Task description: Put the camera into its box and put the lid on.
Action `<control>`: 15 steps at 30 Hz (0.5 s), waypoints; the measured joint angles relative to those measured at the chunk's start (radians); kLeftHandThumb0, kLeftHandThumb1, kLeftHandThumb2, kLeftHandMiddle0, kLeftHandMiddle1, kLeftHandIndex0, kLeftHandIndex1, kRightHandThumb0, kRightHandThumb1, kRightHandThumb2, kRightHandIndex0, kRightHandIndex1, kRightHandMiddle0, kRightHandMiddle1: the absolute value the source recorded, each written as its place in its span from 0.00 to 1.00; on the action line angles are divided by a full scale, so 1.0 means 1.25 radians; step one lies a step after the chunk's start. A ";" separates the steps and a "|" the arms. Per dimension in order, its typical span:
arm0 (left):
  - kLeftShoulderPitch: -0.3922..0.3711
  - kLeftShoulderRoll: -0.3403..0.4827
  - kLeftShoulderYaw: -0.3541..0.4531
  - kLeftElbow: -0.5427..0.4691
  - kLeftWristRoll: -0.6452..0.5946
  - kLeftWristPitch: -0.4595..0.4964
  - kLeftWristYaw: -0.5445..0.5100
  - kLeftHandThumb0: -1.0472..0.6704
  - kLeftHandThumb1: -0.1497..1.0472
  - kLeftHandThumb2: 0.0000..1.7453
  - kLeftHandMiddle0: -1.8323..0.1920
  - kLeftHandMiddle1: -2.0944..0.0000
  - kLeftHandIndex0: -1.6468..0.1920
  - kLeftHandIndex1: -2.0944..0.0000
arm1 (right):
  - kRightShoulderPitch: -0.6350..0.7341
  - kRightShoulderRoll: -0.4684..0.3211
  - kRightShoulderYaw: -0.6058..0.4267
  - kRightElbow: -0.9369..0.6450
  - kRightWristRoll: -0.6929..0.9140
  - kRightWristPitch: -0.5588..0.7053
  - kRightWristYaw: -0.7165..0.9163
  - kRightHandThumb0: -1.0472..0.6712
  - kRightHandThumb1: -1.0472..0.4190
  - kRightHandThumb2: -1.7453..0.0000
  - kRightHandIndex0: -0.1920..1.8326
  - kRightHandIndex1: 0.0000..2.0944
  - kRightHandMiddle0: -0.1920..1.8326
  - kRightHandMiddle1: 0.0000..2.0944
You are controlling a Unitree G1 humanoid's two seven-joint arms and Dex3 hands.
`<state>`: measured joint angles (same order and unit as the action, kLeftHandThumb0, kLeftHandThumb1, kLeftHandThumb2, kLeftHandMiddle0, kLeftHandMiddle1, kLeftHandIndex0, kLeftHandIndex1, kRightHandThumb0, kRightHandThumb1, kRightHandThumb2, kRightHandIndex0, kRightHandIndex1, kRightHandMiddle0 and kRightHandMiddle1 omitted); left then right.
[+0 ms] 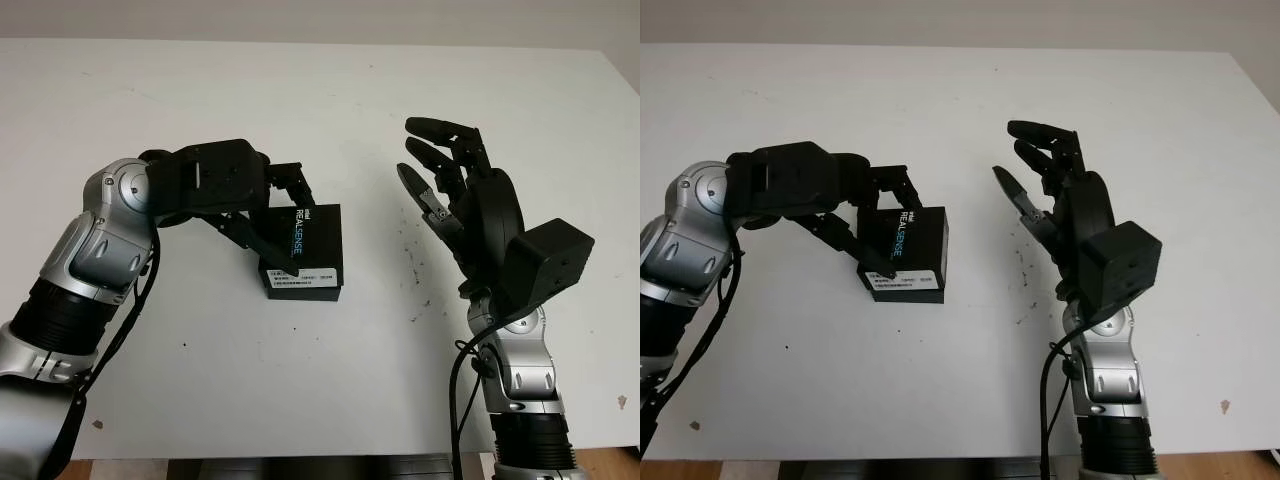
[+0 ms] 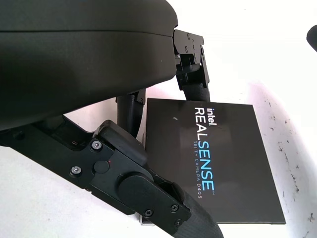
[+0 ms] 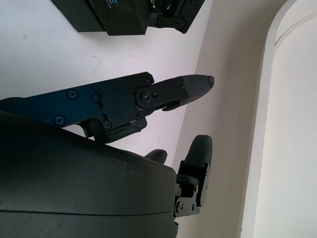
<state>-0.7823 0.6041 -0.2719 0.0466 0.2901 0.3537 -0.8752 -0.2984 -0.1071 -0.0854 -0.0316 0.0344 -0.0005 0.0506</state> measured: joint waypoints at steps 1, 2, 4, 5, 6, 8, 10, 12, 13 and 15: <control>0.000 -0.001 0.000 0.000 0.000 0.003 0.000 0.48 0.89 0.03 0.81 0.07 0.78 0.09 | 0.000 0.000 0.000 0.000 0.001 0.000 0.000 0.30 0.00 0.94 0.10 0.34 0.07 0.56; 0.000 -0.003 0.000 0.000 0.000 0.005 0.000 0.48 0.89 0.03 0.81 0.07 0.78 0.09 | 0.000 0.001 0.000 0.000 0.002 0.000 0.000 0.30 0.00 0.95 0.10 0.35 0.07 0.56; 0.000 -0.008 0.000 0.000 -0.002 0.008 0.000 0.49 0.89 0.03 0.81 0.04 0.79 0.07 | 0.000 0.001 0.000 0.000 0.003 0.000 0.001 0.30 0.00 0.95 0.10 0.35 0.07 0.56; 0.000 -0.010 0.000 0.000 -0.005 0.008 0.000 0.49 0.89 0.03 0.82 0.03 0.80 0.07 | 0.000 0.001 0.000 0.000 0.003 0.000 0.001 0.30 0.00 0.95 0.10 0.35 0.07 0.56; 0.000 -0.011 0.000 0.000 -0.007 0.008 0.000 0.49 0.89 0.03 0.82 0.03 0.80 0.07 | 0.000 0.001 0.000 0.000 0.003 0.000 0.001 0.31 0.00 0.95 0.10 0.35 0.07 0.56; 0.000 -0.012 0.000 0.000 -0.008 0.007 0.000 0.49 0.89 0.03 0.82 0.04 0.80 0.06 | 0.000 0.001 0.000 0.000 0.003 0.000 0.002 0.31 0.00 0.95 0.10 0.35 0.07 0.57; -0.001 -0.011 0.000 0.000 -0.006 0.007 0.000 0.49 0.89 0.03 0.83 0.06 0.81 0.07 | 0.000 0.001 0.000 0.000 0.004 0.000 0.003 0.30 0.00 0.95 0.09 0.35 0.07 0.57; -0.002 -0.008 -0.006 -0.006 0.011 0.010 0.000 0.46 0.89 0.03 0.84 0.08 0.82 0.09 | 0.000 0.001 0.000 0.000 0.004 0.000 0.003 0.30 0.00 0.94 0.09 0.35 0.06 0.57; -0.005 -0.005 -0.015 -0.017 0.029 0.015 -0.001 0.44 0.90 0.03 0.85 0.07 0.85 0.12 | 0.001 0.001 0.000 0.000 0.004 0.000 0.003 0.30 0.00 0.94 0.09 0.35 0.07 0.57; -0.019 0.006 -0.038 -0.043 0.070 0.027 -0.012 0.40 0.91 0.03 0.91 0.09 0.93 0.22 | 0.001 0.001 0.000 0.000 0.003 0.000 0.003 0.30 0.00 0.95 0.09 0.36 0.07 0.57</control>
<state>-0.8065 0.6120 -0.3188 -0.0076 0.3774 0.3878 -0.8900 -0.2970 -0.1058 -0.0850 -0.0318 0.0387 -0.0009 0.0539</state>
